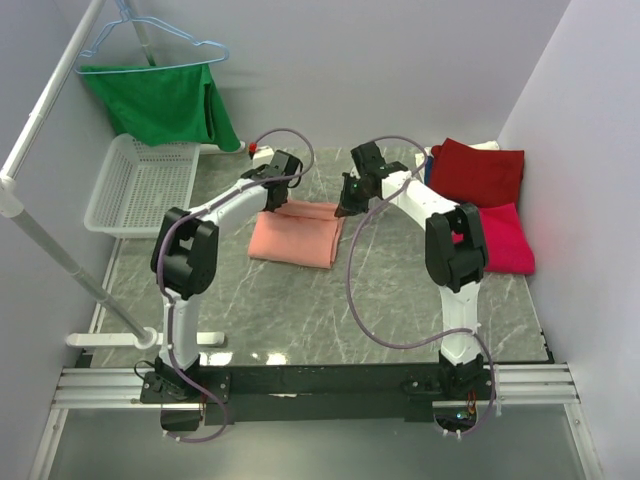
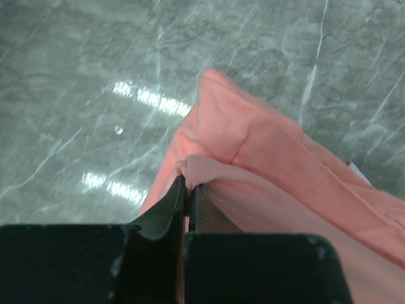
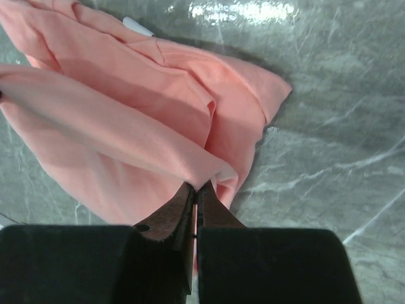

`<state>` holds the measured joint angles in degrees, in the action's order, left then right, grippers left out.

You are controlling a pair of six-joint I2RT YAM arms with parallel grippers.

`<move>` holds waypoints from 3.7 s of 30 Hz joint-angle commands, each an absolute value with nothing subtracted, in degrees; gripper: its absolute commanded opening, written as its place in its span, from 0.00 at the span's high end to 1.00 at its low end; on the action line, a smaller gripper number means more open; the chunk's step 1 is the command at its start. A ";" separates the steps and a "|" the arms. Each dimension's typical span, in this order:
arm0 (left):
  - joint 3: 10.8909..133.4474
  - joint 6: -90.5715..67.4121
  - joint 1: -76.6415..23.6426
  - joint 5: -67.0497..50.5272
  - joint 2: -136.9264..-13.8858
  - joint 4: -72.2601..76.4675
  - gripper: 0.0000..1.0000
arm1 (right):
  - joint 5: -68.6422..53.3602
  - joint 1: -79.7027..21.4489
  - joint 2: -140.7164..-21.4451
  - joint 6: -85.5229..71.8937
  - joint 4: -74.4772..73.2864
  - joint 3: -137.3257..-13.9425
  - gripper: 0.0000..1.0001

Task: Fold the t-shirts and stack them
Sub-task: Fold the tshirt, then neatly place the folded tshirt to the corner

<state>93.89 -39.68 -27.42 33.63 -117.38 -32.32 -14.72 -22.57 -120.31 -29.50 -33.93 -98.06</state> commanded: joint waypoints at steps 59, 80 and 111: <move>92.02 -43.42 -11.52 32.08 -100.29 -41.22 0.08 | -31.11 -22.67 -119.18 -35.77 -8.70 -77.25 0.29; 90.18 -40.87 -7.47 30.15 -95.98 -40.43 0.07 | -29.80 -24.78 -125.24 -36.30 -15.99 -82.26 1.00; 91.23 -40.34 -6.42 25.93 -95.62 -40.87 0.07 | 16.79 -5.11 -97.30 -25.23 -48.78 -78.83 1.00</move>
